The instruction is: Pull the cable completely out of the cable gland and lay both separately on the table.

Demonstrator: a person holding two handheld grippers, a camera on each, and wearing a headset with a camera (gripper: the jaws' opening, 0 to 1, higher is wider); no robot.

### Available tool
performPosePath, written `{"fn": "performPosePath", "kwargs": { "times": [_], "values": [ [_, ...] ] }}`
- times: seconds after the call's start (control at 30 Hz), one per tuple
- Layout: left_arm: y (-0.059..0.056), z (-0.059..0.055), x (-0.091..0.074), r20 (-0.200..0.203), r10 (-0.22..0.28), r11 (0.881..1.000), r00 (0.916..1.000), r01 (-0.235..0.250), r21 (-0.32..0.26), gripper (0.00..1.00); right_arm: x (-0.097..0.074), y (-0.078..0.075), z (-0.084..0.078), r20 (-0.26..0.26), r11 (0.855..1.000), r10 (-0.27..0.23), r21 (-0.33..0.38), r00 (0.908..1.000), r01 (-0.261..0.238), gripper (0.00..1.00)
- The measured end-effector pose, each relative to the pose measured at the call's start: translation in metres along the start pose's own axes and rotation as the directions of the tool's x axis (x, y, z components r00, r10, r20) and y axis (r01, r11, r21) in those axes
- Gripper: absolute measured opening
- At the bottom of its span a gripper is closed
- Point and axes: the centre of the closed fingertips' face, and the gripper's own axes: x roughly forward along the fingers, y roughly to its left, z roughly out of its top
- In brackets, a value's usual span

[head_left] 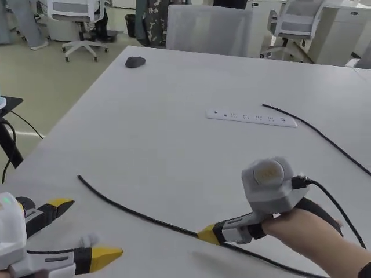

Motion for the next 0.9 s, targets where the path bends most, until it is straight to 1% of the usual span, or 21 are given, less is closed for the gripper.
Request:
{"fn": "performPosePath", "kwargs": {
  "times": [0.03, 0.1, 0.17, 0.2, 0.27, 0.33, 0.37, 0.43, 0.47, 0.57, 0.7, 0.77, 0.83, 0.9],
  "values": [
    [0.0, 0.0, 0.001, -0.019, 0.005, 1.0, 0.9998, -0.005, -0.004, 0.99, -0.006, -0.005, -0.006, -0.008, 1.0, -0.004, 0.029, 1.0, 0.004, 0.99],
    [-0.003, 0.001, 0.004, -0.038, -0.003, 1.0, 0.9993, 0.003, 0.004, 0.99, -0.025, -0.024, -0.028, -0.053, 0.995, -0.013, 0.094, 0.9985, 0.018, 0.99],
    [-0.006, 0.003, 0.008, -0.048, -0.009, 1.0, 0.9988, 0.009, 0.007, 0.99, -0.038, -0.038, -0.038, -0.055, 0.991, -0.028, 0.128, 0.9981, 0.035, 0.99],
    [-0.008, 0.005, 0.009, -0.052, -0.014, 1.0, 0.9985, 0.015, 0.007, 0.99, -0.047, -0.044, -0.046, -0.059, 0.984, -0.031, 0.173, 0.9978, 0.041, 0.99],
    [-0.014, 0.008, 0.013, -0.057, -0.029, 1.0, 0.998, 0.029, 0.008, 0.99, -0.062, -0.05, -0.054, -0.041, 0.971, -0.031, 0.236, 0.9987, 0.04, 0.99],
    [-0.019, 0.011, 0.019, -0.066, -0.037, 0.999, 0.9971, 0.038, 0.009, 0.99, -0.073, -0.054, -0.061, -0.037, 0.967, -0.043, 0.251, 0.9984, 0.051, 0.99],
    [-0.021, 0.012, 0.02, -0.07, -0.04, 0.999, 0.9968, 0.041, 0.008, 0.99, -0.077, -0.053, -0.064, -0.04, 0.967, -0.044, 0.25, 0.9982, 0.053, 0.99],
    [-0.025, 0.016, 0.025, -0.077, -0.046, 0.999, 0.996, 0.046, 0.003, 0.99, -0.086, -0.05, -0.069, -0.028, 0.965, -0.053, 0.256, 0.9982, 0.059, 0.99],
    [-0.029, 0.018, 0.027, -0.075, -0.056, 0.998, 0.9956, 0.056, 0.002, 0.99, -0.09, -0.047, -0.071, -0.02, 0.963, -0.056, 0.262, 0.9983, 0.059, 0.99],
    [-0.036, 0.023, 0.03, -0.078, -0.071, 0.997, 0.9944, 0.073, 0.016, 0.99, -0.096, -0.042, -0.077, -0.003, 0.959, -0.063, 0.277, 0.998, 0.061, 0.99],
    [-0.042, 0.024, 0.032, -0.091, -0.081, 0.996, 0.9925, 0.083, 0.02, 0.99, -0.098, -0.04, -0.087, 0.001, 0.958, -0.074, 0.279, 0.9973, 0.071, 0.99],
    [-0.043, 0.022, 0.032, -0.101, -0.082, 0.996, 0.9915, 0.084, 0.017, 0.99, -0.097, -0.041, -0.09, 0.007, 0.953, -0.073, 0.294, 0.9973, 0.067, 0.99],
    [-0.044, 0.021, 0.031, -0.108, -0.084, 0.996, 0.9906, 0.086, 0.016, 0.99, -0.097, -0.041, -0.091, 0.011, 0.951, -0.074, 0.301, 0.9972, 0.067, 0.99],
    [-0.045, 0.021, 0.031, -0.105, -0.084, 0.996, 0.9909, 0.087, 0.016, 0.99, -0.097, -0.04, -0.089, 0.018, 0.949, -0.072, 0.308, 0.9972, 0.063, 0.99]
  ]
}}
